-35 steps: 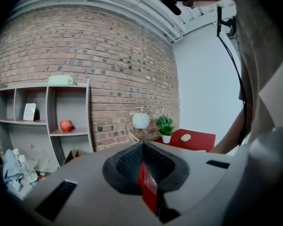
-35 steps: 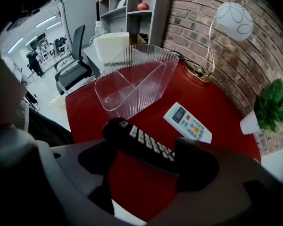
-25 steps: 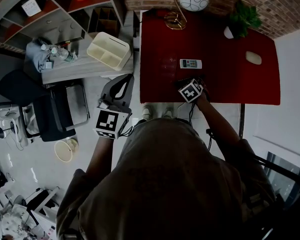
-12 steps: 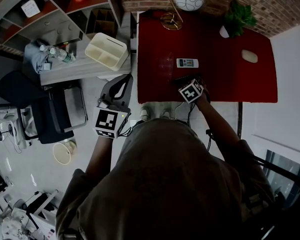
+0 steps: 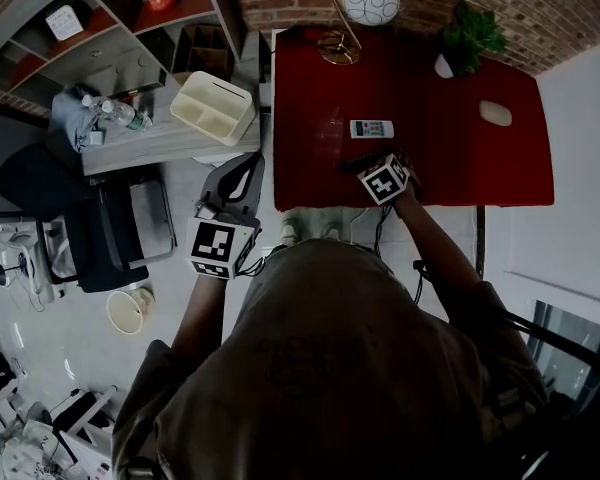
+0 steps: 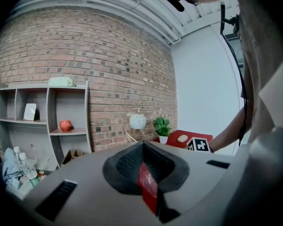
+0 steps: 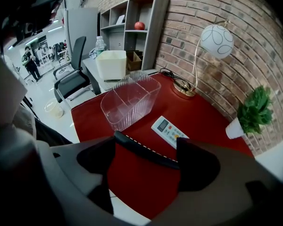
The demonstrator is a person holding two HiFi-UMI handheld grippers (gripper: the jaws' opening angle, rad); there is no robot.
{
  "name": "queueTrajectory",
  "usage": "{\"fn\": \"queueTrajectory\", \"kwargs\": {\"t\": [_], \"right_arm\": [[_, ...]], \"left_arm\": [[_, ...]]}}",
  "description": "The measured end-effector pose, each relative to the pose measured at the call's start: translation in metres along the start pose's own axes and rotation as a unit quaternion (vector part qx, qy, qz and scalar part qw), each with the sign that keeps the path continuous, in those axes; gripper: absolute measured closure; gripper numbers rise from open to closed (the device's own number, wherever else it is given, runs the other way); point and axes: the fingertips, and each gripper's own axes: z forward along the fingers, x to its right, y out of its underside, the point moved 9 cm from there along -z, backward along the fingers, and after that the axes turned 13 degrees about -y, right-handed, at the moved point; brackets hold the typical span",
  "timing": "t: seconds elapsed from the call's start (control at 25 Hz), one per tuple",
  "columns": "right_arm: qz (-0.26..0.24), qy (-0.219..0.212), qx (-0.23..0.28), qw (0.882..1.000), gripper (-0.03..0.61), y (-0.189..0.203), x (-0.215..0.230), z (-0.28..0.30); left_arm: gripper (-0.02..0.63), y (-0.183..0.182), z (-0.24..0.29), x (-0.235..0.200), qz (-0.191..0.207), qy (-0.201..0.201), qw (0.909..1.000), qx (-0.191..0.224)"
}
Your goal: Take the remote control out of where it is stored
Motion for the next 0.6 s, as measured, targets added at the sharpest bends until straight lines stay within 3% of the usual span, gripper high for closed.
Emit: {"fn": "queueTrajectory", "kwargs": {"t": [0.32, 0.6], "right_arm": [[0.0, 0.02, 0.077, 0.997, 0.19, -0.023, 0.002, -0.035], [-0.048, 0.062, 0.201, 0.976, 0.19, -0.059, -0.006, -0.094]], "left_arm": [[0.603, 0.002, 0.002, 0.0, -0.006, -0.004, 1.0, -0.007], [0.603, -0.004, 0.004, -0.001, -0.001, -0.004, 1.0, 0.006]]}}
